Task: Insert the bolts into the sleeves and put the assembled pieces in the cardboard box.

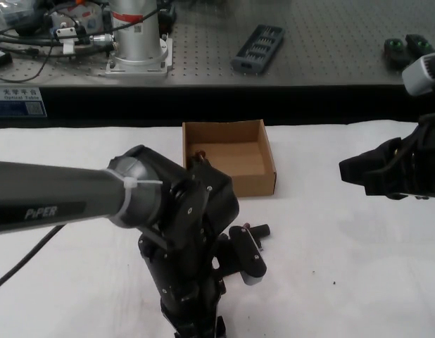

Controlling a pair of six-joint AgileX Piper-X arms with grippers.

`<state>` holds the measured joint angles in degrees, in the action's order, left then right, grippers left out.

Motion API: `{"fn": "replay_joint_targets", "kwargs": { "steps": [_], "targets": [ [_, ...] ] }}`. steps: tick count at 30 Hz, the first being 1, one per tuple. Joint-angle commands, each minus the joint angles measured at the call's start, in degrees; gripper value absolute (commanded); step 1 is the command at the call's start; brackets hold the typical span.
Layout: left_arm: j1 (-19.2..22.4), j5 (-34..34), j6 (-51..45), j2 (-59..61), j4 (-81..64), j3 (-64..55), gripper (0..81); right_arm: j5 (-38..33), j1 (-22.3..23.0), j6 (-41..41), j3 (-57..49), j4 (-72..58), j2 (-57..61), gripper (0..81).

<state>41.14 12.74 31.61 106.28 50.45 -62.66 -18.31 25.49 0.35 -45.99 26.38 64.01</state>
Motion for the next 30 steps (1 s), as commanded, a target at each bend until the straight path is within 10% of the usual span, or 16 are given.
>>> {"fn": "replay_joint_targets", "kwargs": {
  "steps": [1, 14, 30],
  "targets": [
    [0.13, -3.96, -2.63, 2.69, 2.67, 3.46, 32.6, -0.24, -0.03, 0.07, -0.05, -0.65, 0.16, 27.4],
    [4.15, -6.74, -12.62, 2.55, -0.24, 4.09, 0.0, -0.24, -0.03, 0.07, -0.05, -0.65, 0.16, 27.4],
    [0.81, -8.03, -16.71, -23.84, -12.95, 4.09, 0.6, -4.41, 0.11, -2.02, -0.35, -2.34, 10.36, 27.4]
  ]
}}
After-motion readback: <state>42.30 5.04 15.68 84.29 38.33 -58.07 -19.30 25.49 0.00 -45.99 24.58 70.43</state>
